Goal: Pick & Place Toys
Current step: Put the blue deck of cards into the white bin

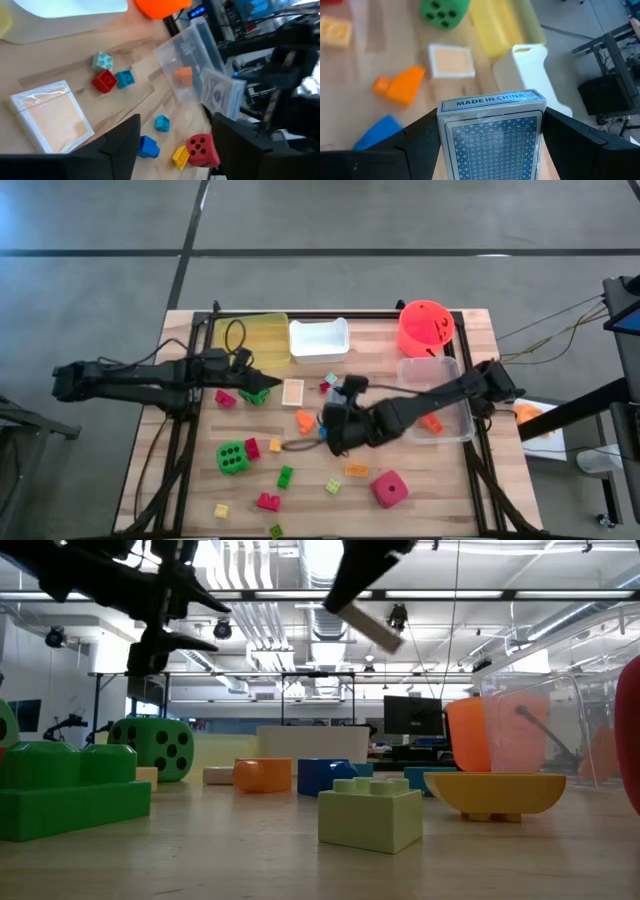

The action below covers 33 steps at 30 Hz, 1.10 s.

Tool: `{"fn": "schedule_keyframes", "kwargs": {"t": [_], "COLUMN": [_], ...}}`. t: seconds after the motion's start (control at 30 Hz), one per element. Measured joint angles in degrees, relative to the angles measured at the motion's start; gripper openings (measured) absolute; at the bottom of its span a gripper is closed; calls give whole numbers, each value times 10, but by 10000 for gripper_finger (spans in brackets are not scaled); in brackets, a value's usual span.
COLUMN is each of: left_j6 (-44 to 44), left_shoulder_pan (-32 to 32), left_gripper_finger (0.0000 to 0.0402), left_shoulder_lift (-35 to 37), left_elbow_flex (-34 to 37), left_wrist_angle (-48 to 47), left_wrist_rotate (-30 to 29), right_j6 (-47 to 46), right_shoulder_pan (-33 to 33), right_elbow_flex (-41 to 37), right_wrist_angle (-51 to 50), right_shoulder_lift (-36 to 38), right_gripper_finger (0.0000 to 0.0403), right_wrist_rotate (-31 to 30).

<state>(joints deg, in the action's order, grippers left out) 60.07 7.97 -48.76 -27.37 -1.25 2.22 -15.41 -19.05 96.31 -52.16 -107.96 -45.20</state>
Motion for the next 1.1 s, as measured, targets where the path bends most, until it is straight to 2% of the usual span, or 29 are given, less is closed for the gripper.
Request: {"fn": "schedule_keyframes", "kwargs": {"t": [0.27, 0.4, 0.53, 0.87, 1.1], "left_j6": [-35, -69, -77, -78, -87], "left_shoulder_pan": [0, 0, 0, -8, -14], "left_gripper_finger": [244, 244, 244, 244, 244], "left_shoulder_lift": [-88, -122, -150, -182, -182], "left_elbow_flex": [-64, -96, -111, -121, -125], "left_wrist_angle": [5, 8, 51, 107, 105], "left_wrist_rotate": [4, 0, -1, -2, -8], "right_j6": [56, 78, 111, 118, 137], "right_shoulder_pan": [57, 64, 64, 76, 86], "right_elbow_flex": [0, 0, 0, 0, 0], "right_wrist_angle": [69, 103, 139, 169, 189], "right_shoulder_lift": [0, 0, 0, -2, -18], "right_gripper_finger": [291, 291, 291, 291, 291], "right_wrist_rotate": [0, 1, 2, 4, 6]}}
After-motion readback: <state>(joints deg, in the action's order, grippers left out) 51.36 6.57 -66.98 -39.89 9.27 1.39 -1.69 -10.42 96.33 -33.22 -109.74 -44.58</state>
